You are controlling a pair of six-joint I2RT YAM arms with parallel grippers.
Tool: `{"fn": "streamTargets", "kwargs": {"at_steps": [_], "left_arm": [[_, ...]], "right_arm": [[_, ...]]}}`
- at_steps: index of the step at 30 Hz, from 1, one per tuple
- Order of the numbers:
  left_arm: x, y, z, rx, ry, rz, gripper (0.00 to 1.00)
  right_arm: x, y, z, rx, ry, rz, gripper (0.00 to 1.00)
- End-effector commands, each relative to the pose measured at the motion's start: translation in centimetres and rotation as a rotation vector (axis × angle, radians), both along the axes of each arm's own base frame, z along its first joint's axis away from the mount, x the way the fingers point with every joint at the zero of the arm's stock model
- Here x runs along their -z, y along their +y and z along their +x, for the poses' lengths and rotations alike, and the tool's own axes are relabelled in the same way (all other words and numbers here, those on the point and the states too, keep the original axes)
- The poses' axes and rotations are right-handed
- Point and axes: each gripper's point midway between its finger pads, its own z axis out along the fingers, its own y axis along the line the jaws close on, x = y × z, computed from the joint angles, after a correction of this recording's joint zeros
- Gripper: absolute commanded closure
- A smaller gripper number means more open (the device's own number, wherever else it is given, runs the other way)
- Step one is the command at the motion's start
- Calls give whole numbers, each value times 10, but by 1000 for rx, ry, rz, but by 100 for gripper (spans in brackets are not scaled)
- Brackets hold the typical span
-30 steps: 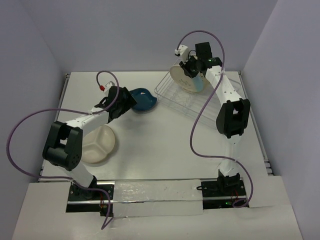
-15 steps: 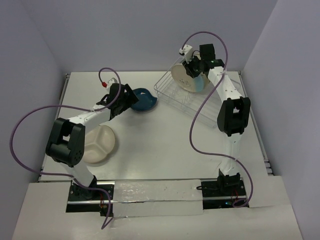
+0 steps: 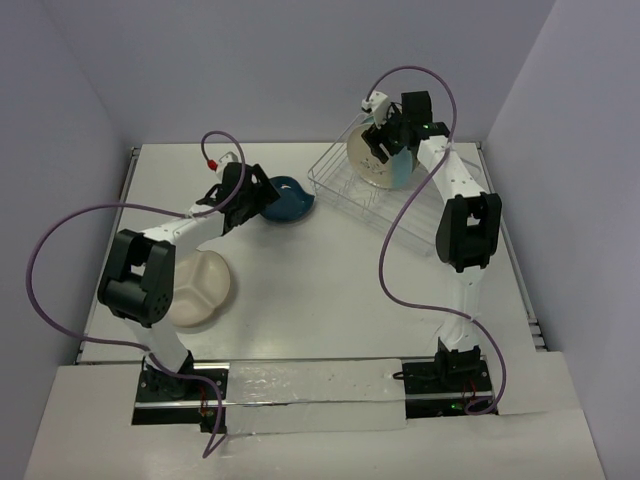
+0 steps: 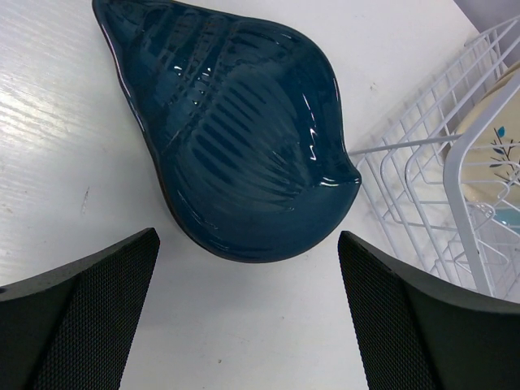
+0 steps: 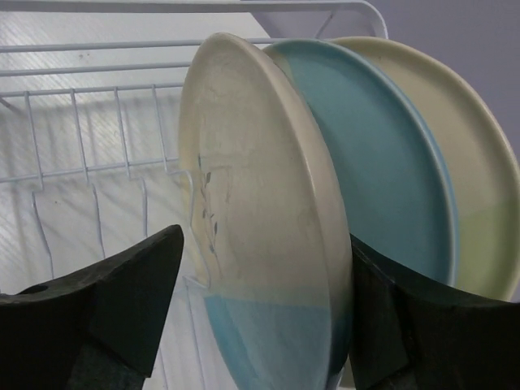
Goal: Load the plates into the dish rack
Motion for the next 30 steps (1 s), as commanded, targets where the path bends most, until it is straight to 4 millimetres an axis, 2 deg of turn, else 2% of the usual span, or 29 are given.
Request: {"fn": "streamTargets", "kwargs": {"at_steps": [1,9,16,18,23,26,30], "left_arm": [[-15,-8,14,29,-42,-23,1],[-14,-6,12,23,-37,-18,1],[-12,-4,15,11,-41,-7,1],[-12,-3,16,6,-44,-2,1],[-9,6,25,-21,-50,2,1],[-8,12,33,-28,-68,-10,1],[-6,16,43,-13,-82,-7,1]], "right_arm": [[-56,-8,19,98,-153,32,18],[-103,-40,34,302,-300,9,16],[-143,-44,27,346,-376,66,13],[-163,-40,19,342,-400,108,10],[-197,-26,-5,327,-415,242,1],[-213,-10,-23,290,-399,339,0],[-221,16,-44,220,-364,416,0]]}}
